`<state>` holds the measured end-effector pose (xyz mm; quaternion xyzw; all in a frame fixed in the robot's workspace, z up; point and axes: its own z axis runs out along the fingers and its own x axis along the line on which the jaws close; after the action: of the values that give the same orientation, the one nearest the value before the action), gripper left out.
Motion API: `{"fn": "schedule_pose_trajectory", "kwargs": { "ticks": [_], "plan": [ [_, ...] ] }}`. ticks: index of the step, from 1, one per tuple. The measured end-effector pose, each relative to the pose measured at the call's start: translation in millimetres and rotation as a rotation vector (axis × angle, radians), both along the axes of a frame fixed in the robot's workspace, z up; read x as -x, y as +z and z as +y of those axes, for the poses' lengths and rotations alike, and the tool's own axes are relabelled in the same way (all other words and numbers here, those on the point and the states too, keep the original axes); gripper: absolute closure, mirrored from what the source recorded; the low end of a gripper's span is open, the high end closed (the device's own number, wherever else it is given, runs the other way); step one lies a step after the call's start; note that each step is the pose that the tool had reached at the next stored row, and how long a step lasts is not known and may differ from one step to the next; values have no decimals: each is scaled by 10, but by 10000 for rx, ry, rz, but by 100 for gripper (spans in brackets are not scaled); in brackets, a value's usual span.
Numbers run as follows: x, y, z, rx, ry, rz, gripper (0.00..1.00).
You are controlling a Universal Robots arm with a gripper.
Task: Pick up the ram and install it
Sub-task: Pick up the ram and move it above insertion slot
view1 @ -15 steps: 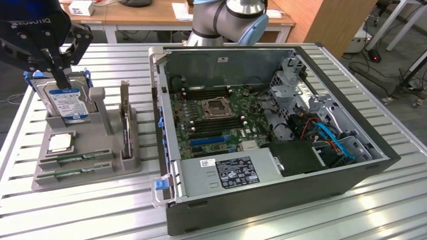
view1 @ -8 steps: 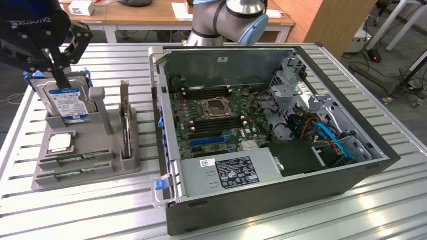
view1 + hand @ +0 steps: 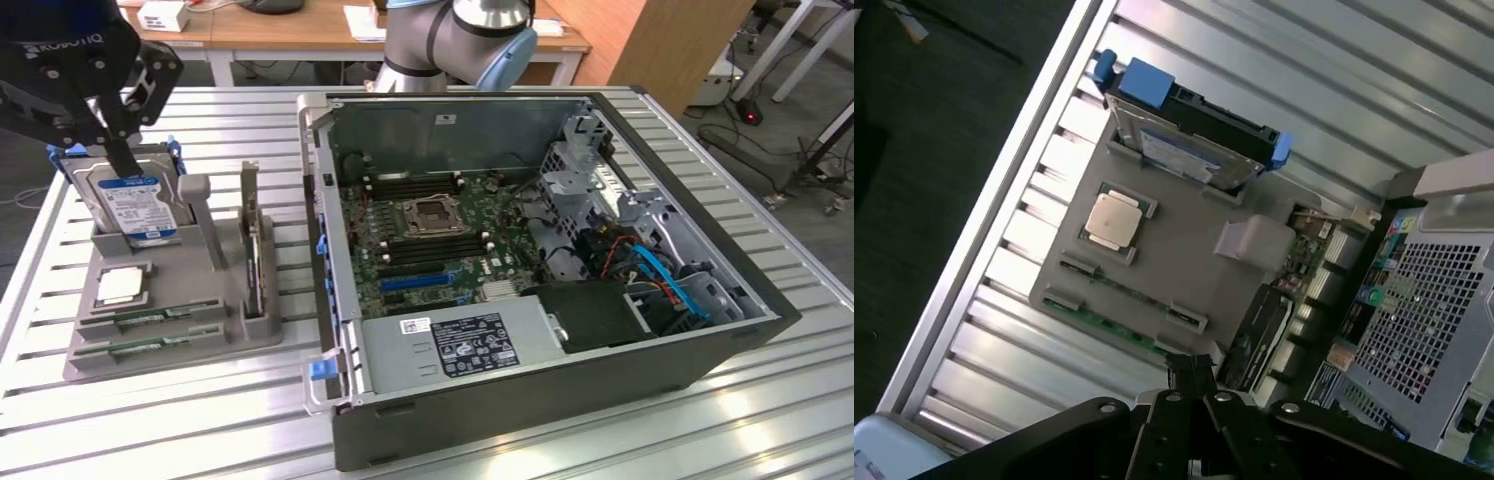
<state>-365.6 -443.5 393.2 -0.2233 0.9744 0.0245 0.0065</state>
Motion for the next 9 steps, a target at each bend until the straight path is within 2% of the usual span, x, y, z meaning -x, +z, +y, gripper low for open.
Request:
{"fn": "schedule_pose_trajectory", "kwargs": {
  "ticks": [9],
  "plan": [
    [0,-1,0,5,1522,0,91]
  ]
}}
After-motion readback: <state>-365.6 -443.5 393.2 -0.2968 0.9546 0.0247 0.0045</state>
